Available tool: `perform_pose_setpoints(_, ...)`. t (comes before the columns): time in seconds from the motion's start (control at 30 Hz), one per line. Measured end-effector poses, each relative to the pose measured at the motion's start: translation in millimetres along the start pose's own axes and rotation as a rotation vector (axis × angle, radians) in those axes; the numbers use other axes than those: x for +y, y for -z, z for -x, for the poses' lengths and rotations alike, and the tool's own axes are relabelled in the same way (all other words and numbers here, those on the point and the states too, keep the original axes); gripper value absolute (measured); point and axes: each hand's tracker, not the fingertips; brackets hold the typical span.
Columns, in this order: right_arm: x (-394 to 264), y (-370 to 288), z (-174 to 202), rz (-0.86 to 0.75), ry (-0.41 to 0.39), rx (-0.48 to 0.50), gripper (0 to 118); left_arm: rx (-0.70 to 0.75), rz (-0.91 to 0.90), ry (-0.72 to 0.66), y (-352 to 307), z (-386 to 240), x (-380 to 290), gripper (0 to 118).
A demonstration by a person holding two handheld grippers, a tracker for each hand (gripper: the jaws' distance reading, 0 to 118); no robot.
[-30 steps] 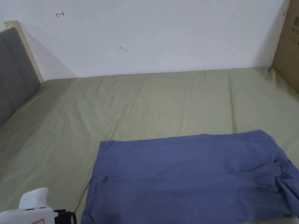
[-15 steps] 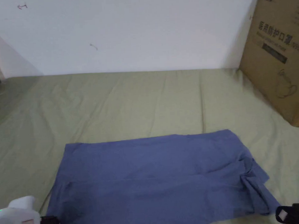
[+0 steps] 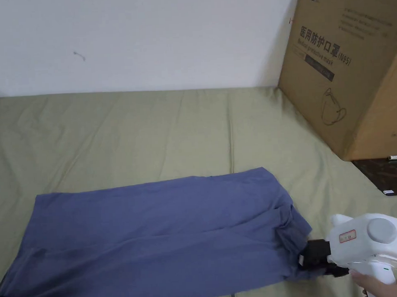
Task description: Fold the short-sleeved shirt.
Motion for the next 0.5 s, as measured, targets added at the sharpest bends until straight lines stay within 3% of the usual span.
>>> perform_pose_setpoints(0.07, -5.1, -11.0, -1.1, -0.036, -0.020, -0.040, 5, -0.015, 0.004, -0.010, -3.2, 1.0, 1.0, 5)
perform_pose_setpoints(0.1, -5.2, -19.8, -2.9, -0.049, -0.026, 0.006, 4, -0.014, 0.002, -0.006, -6.8, 0.7, 0.2, 5)
perform_pose_setpoints(0.23, -23.2, -57.1, -1.8, -0.045, -0.105, 0.019, 4, -0.021, 0.000, 0.021, -26.7, 0.2, -3.4, 5)
perform_pose_setpoints(0.5, -117.5, -102.9, -16.5, 0.062, -0.163, 0.018, 4, -0.030, 0.113, 0.049, -77.0, 13.0, -69.7, 5)
